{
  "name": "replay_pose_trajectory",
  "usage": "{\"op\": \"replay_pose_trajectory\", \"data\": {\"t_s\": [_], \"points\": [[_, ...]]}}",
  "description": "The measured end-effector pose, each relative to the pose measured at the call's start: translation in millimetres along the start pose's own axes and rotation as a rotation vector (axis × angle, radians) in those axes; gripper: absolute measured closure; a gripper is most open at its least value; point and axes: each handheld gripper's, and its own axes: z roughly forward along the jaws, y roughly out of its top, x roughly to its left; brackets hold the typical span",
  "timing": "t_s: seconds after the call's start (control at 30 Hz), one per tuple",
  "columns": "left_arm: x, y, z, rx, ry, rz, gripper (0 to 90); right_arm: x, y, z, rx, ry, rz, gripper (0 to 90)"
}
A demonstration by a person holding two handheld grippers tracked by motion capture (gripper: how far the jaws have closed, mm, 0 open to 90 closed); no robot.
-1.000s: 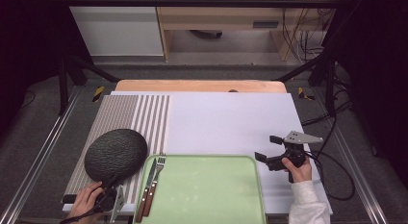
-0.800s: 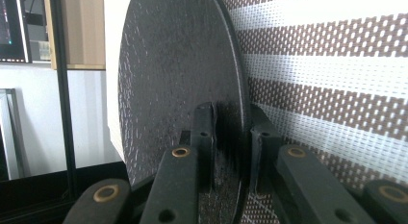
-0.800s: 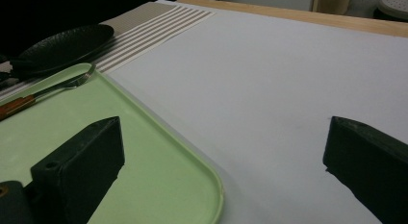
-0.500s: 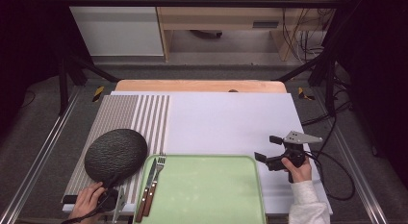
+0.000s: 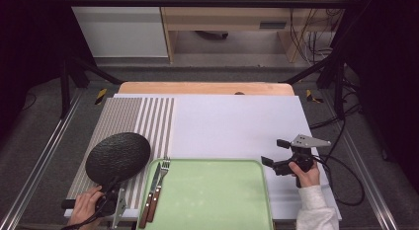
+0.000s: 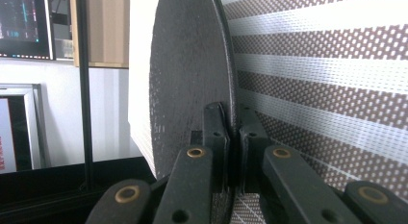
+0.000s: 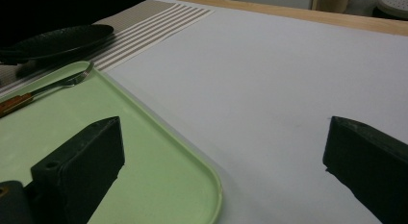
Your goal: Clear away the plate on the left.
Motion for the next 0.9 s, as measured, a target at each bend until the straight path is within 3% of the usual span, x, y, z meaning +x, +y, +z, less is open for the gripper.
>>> {"op": "replay_pose_trajectory", "data": {"t_s": [0.57, 0.9], "points": [[8.3, -0.8, -1.3, -0.019, -0.016, -0.036, 86.0, -0.3, -0.2, 0.3, 0.004, 0.000, 0.000, 1.1], [10.5, 0.4, -0.9, -0.023, -0.016, -0.017, 86.1, -0.4, -0.1, 0.3, 0.003, -0.001, 0.000, 1.1]]}}
